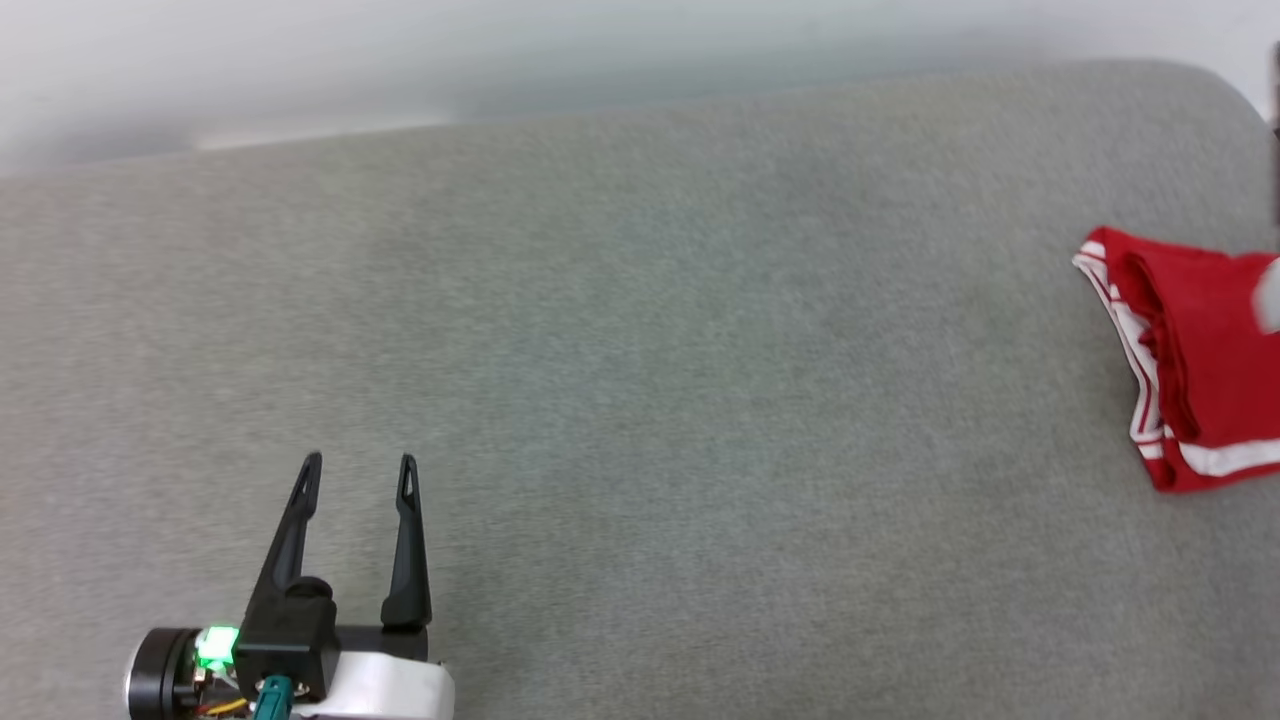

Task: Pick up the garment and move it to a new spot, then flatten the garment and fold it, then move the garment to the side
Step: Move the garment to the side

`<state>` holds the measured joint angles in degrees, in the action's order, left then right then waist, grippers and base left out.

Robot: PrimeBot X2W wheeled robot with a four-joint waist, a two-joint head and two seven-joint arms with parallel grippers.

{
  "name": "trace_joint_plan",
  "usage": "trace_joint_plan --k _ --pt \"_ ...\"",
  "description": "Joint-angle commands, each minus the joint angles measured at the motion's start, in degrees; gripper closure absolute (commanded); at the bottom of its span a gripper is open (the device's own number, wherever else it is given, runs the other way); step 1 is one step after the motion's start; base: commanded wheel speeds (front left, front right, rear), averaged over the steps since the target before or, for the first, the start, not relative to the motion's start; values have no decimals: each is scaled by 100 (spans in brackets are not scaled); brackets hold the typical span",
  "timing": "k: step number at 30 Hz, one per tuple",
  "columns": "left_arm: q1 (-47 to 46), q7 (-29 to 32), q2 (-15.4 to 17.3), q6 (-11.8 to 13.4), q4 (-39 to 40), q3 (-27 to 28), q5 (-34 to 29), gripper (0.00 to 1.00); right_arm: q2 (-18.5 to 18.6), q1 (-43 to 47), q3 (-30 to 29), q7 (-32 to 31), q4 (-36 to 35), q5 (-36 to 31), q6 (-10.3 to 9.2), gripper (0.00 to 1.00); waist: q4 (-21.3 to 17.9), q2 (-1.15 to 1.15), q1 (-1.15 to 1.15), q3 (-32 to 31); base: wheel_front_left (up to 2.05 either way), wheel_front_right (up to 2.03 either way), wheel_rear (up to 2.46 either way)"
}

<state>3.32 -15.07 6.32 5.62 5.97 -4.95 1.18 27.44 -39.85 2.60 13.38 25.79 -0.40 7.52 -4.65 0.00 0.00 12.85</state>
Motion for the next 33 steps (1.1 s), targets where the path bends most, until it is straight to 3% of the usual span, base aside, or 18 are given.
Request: trace_joint_plan --k 1,8,9,17,23,33 --pt "83 -12 -30 26 -25 28 2 0 -180 151 -17 77 -116 -74 -7 0 211 0 0 -235 0 0 0" --pt "229 -12 -74 -16 -171 2 -26 0 -1063 962 -137 174 -972 -139 -7 0 544 0 0 -481 0 0 0" --pt "233 -12 -105 -45 -234 -35 -29 0 -1389 1444 -236 176 -1327 -55 -7 0 692 0 0 -570 0 0 0" --pt "383 -12 -163 -40 -378 -43 9 0 -2181 2821 -600 178 -2083 60 -6 0 887 0 0 -810 0 0 0" --pt "550 -12 -186 -79 -442 17 16 0 -2410 3766 -754 178 -2357 194 -6 0 967 0 0 -1047 0 0 0" --pt "822 -12 -238 -180 -470 12 93 0 -2467 4815 -894 179 -2654 552 -6 0 1012 0 0 -1334 0 0 0"
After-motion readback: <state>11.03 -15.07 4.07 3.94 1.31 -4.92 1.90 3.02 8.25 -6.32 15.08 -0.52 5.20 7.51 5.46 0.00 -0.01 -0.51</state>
